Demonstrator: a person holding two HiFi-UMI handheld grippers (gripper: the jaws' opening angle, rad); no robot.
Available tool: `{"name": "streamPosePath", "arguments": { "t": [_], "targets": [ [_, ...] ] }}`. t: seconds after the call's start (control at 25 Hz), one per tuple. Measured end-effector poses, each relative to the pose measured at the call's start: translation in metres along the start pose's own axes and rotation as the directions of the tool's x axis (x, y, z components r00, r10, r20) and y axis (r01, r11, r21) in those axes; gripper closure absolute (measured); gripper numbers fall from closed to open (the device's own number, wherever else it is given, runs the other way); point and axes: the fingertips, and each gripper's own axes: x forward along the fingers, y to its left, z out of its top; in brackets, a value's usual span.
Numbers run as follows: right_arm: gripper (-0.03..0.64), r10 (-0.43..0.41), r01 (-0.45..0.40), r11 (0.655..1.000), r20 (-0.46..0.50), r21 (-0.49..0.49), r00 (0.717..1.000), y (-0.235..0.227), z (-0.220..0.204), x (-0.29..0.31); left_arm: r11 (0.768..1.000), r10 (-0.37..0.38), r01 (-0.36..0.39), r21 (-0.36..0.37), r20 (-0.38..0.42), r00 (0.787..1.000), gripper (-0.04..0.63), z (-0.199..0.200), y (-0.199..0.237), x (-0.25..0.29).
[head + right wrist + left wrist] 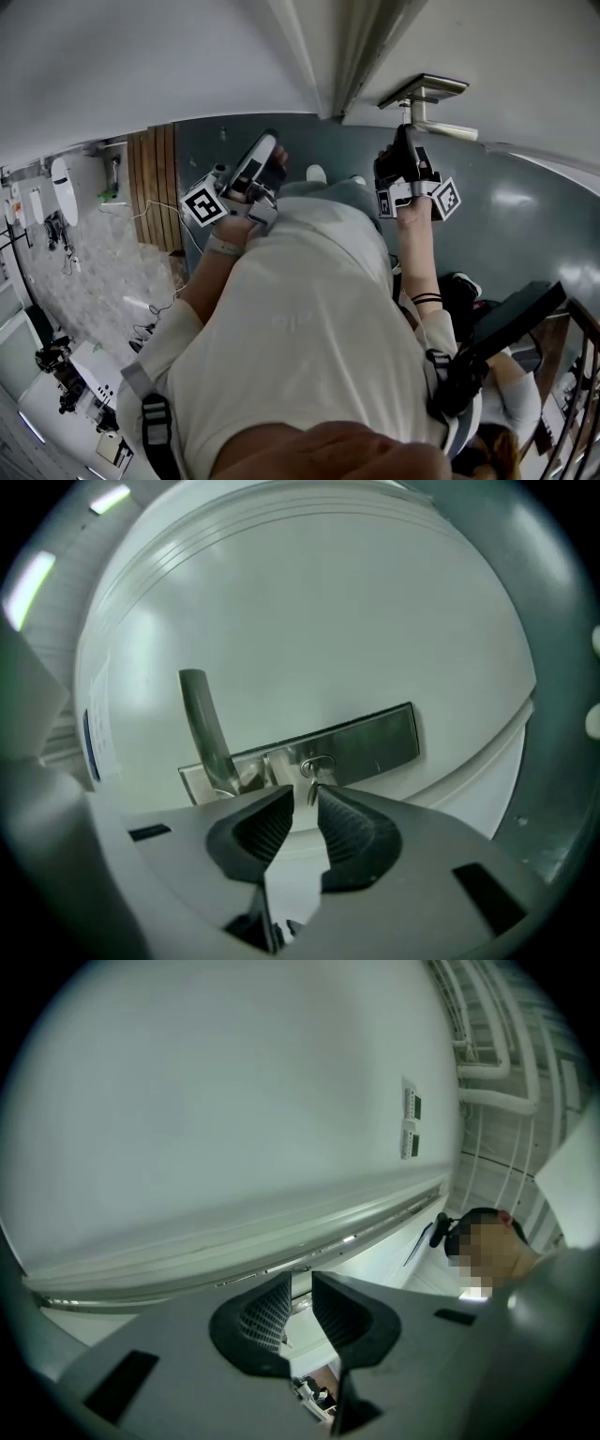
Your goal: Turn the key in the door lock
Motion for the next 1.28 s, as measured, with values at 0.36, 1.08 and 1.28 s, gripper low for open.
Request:
{"name": "streamPosePath", "arguments": {
  "t": [0.36,1.08,1.28],
  "targets": [
    [0.523,-0.369,0.032,-0.027,0.039,-0.999,0.929,0.028,-0.003,-0.037,0.999,0.015,-0.015,-0.05,0.008,1.0,0.54,-0.002,0.002,0.001],
    [0.546,-0.385,-0.314,-0.91,0.27,-0.271,0.883,0.0,-0.015,0.001,0.999,0.018,-0.018,-0.045,-0.007,1.0,0.54,-0.002,0.003,0.003],
    [0.555,-0.393,-0.272,-0.874,0.257,-0.402,0.883,0.005,-0.015,0.003,0.998,0.022,-0.022,-0.051,-0.001,1.0,0.54,-0.002,0.004,0.002]
  ]
}}
